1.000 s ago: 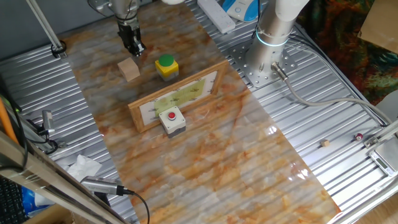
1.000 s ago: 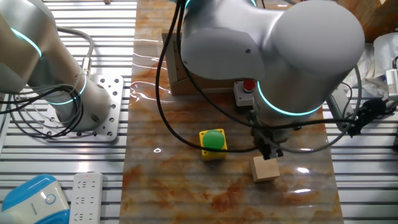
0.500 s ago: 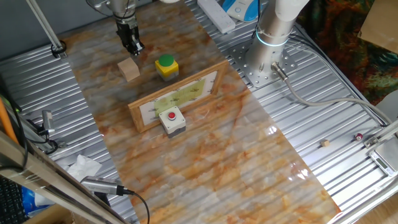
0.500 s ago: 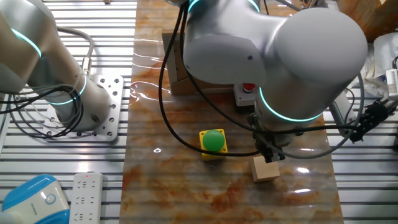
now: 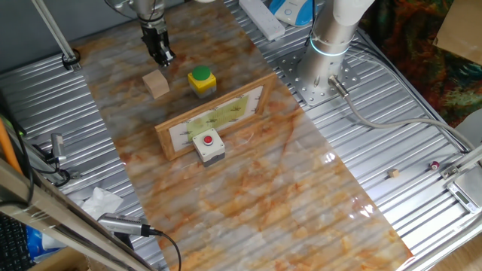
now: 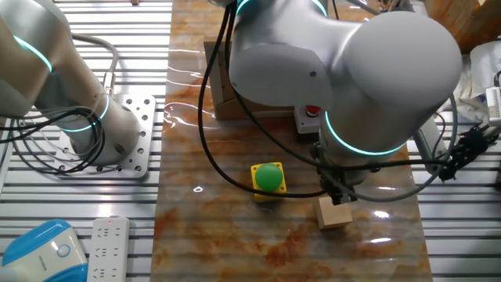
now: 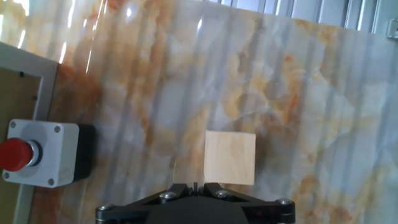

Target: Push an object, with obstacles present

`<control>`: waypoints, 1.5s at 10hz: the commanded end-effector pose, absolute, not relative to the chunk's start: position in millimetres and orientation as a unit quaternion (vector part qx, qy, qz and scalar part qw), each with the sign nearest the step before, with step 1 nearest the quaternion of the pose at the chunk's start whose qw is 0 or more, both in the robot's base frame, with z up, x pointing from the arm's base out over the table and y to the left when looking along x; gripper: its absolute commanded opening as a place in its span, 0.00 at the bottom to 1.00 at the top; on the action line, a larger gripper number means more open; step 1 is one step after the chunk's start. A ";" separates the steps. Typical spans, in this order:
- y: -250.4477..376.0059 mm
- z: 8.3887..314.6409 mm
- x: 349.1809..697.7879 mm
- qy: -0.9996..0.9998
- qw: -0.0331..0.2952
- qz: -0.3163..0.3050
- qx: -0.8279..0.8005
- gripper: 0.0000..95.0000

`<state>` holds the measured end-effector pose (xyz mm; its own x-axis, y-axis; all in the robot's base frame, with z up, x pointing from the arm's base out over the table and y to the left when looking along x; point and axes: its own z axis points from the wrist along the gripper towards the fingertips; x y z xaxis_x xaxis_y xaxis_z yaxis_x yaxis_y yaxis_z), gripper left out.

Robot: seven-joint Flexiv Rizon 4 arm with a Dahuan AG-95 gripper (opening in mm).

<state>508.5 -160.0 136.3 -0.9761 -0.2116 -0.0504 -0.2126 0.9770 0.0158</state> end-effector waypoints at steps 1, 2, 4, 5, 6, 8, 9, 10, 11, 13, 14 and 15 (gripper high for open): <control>-159.8 136.5 509.0 0.995 0.017 0.016 -0.097 0.00; -159.8 136.5 509.0 0.995 0.021 0.020 -0.096 0.00; -159.8 136.5 509.0 0.996 0.019 0.020 -0.083 0.00; -159.8 136.5 509.0 0.997 0.015 0.014 -0.074 0.00; -159.8 136.5 509.0 0.998 0.014 0.015 -0.066 0.00; -159.8 136.5 509.0 0.999 0.009 0.012 -0.045 0.00; -159.8 136.5 509.0 0.999 0.010 0.011 -0.034 0.00; -159.8 136.5 509.0 1.000 0.011 0.012 -0.027 0.00; -159.8 136.5 509.0 1.000 0.011 0.012 -0.017 0.00; -159.8 136.5 509.0 0.999 0.022 0.045 -0.015 0.00; -159.8 136.5 509.0 0.997 0.030 0.066 -0.010 0.00; -159.8 136.5 509.0 0.998 0.030 0.062 -0.012 0.00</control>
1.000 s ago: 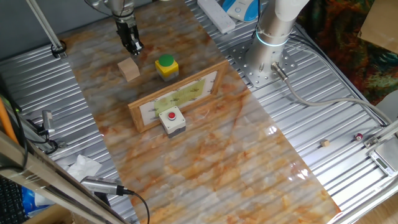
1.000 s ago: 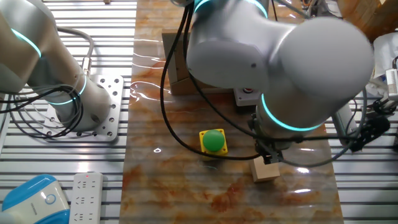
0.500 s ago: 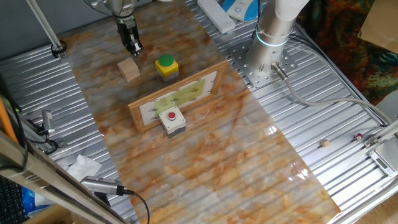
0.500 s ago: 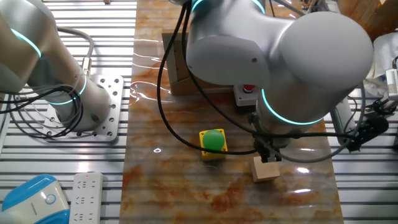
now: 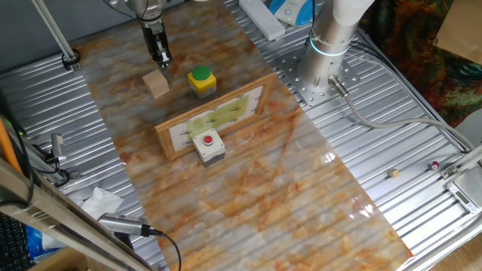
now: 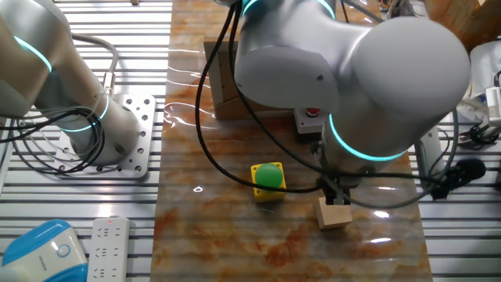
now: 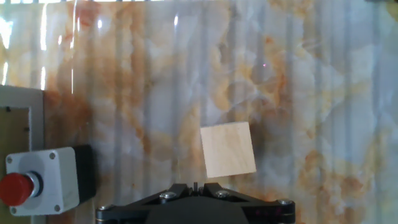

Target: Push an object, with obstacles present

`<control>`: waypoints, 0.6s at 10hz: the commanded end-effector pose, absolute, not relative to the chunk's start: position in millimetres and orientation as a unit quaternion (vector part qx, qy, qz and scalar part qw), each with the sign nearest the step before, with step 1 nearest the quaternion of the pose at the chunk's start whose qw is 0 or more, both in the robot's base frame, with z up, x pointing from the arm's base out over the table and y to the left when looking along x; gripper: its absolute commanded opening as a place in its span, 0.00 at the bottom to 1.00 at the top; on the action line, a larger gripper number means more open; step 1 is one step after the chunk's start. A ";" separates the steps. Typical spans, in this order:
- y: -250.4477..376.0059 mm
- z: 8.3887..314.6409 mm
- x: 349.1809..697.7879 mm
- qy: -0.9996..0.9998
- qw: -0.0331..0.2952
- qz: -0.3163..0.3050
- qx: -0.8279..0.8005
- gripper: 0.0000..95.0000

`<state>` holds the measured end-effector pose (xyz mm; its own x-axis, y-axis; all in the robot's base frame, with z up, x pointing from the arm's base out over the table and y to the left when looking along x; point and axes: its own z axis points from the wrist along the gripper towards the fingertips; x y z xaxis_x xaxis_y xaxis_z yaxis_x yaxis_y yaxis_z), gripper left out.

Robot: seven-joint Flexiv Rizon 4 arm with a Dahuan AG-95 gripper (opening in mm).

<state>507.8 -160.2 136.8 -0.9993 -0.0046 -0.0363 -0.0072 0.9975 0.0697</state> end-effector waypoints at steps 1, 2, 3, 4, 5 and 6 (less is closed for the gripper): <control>-159.8 136.5 509.0 0.998 0.027 0.054 -0.011 0.00; -159.8 136.5 509.0 0.998 0.027 0.053 -0.006 0.00; -159.8 136.5 509.0 0.998 0.026 0.054 -0.001 0.00; -159.8 136.5 509.0 0.998 0.026 0.053 0.002 0.00; -159.8 136.5 509.0 0.998 0.026 0.058 0.001 0.00; -159.8 136.5 509.0 0.998 0.020 0.054 0.001 0.00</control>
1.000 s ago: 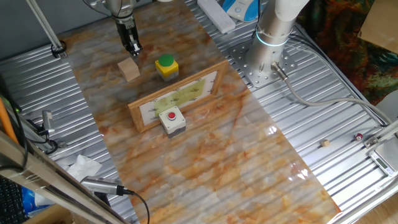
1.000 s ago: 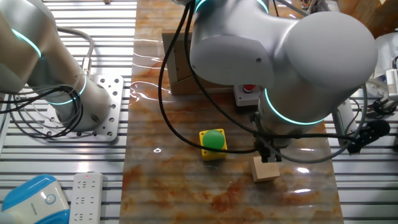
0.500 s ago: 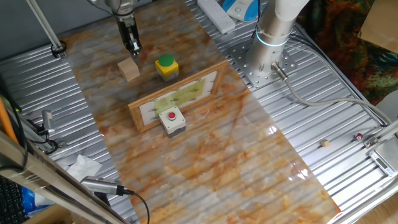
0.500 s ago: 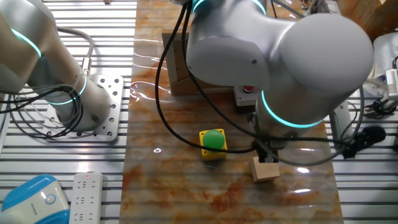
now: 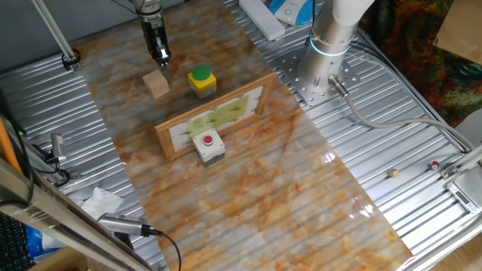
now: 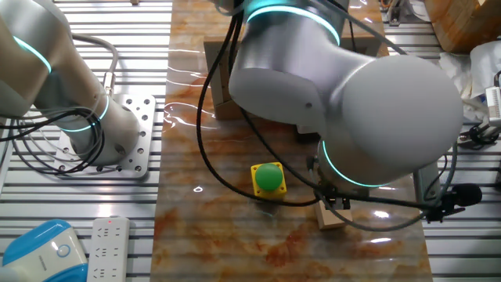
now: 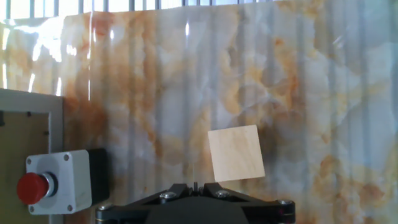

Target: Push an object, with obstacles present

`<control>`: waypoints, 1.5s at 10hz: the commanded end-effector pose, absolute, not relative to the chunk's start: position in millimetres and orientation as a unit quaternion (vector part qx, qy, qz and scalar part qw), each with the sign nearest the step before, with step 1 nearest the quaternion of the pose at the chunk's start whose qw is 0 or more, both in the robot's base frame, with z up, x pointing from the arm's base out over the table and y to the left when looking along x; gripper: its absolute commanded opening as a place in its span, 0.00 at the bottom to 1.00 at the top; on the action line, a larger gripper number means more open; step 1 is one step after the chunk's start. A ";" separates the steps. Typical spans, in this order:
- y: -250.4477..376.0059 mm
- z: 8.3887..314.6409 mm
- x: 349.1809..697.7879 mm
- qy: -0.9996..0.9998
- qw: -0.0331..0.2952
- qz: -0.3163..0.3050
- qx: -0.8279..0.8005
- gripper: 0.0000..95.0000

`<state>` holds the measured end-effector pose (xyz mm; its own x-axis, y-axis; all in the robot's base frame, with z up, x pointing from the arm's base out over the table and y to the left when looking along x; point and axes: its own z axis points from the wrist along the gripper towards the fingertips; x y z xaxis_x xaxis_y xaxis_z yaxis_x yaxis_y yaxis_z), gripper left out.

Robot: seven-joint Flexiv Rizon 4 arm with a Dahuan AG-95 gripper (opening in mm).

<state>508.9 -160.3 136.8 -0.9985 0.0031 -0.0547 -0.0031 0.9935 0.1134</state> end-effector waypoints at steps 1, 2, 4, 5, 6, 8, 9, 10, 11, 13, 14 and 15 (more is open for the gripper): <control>-159.8 136.5 509.0 0.998 0.015 0.052 0.005 0.00; -159.8 136.5 509.0 0.999 0.006 0.047 0.009 0.00; -159.8 136.5 509.0 0.999 -0.007 0.036 0.012 0.00; -159.8 136.5 509.0 0.999 -0.009 0.029 0.013 0.00; -160.8 134.8 508.7 0.999 -0.015 0.027 0.012 0.00; -167.6 126.4 506.2 1.000 -0.018 0.022 0.008 0.00; -169.0 123.8 505.9 1.000 -0.019 0.022 0.008 0.00; -170.9 121.2 505.5 1.000 -0.020 0.021 0.007 0.00; -175.1 118.0 505.0 1.000 -0.023 0.020 0.004 0.00; -181.7 113.1 504.0 0.999 -0.026 0.020 0.000 0.00; -185.6 110.0 503.3 0.999 -0.026 0.019 -0.003 0.00; -189.2 106.7 502.9 0.999 -0.025 0.020 -0.006 0.00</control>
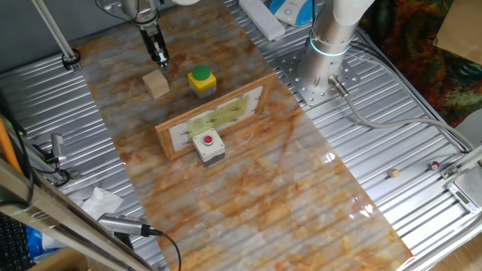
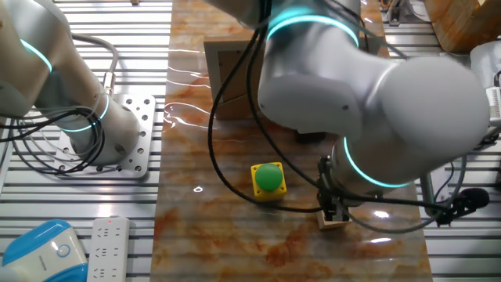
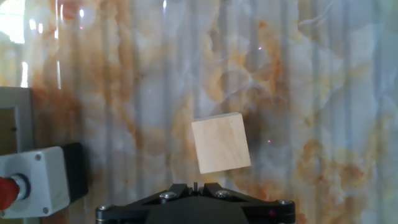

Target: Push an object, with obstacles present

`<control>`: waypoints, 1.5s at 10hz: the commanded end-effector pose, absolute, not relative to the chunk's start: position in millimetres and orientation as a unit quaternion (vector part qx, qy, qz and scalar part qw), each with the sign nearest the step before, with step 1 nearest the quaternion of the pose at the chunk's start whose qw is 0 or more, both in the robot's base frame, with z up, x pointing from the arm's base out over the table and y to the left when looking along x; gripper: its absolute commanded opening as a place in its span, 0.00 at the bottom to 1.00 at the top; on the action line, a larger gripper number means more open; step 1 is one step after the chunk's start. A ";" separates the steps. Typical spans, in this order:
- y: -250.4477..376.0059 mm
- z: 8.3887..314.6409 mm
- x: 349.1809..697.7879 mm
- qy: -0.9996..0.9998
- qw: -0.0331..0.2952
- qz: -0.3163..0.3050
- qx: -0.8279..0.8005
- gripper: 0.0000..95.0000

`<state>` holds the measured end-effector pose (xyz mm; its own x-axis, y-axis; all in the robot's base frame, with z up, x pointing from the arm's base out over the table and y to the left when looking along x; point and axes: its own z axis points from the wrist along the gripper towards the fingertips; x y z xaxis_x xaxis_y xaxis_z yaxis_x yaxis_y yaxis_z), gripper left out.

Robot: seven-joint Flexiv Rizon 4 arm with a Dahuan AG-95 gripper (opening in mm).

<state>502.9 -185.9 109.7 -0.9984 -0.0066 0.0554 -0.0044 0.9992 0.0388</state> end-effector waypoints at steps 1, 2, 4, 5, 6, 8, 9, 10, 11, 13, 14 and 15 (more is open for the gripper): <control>-191.6 102.9 503.1 -0.999 0.026 -0.021 0.006 0.00; -193.9 99.1 503.4 -0.999 0.025 -0.020 0.008 0.00; -199.5 91.9 502.8 -0.999 0.023 -0.021 0.011 0.00; -201.3 88.5 502.9 -0.999 0.022 -0.022 0.013 0.00; -202.4 85.6 503.1 -0.999 0.021 -0.024 0.012 0.00; -204.0 80.5 503.6 -0.999 0.021 -0.021 0.016 0.00; -204.7 78.1 503.9 -0.999 0.021 -0.022 0.018 0.00; -205.6 74.5 504.2 -0.999 0.020 -0.023 0.019 0.00; -206.2 72.4 504.4 -0.999 0.019 -0.024 0.019 0.00; -206.7 70.5 504.6 -0.999 0.019 -0.022 0.021 0.00; -207.7 65.9 504.9 -0.999 0.017 -0.022 0.021 0.00; -207.1 66.3 503.6 -0.999 0.017 -0.022 0.020 0.00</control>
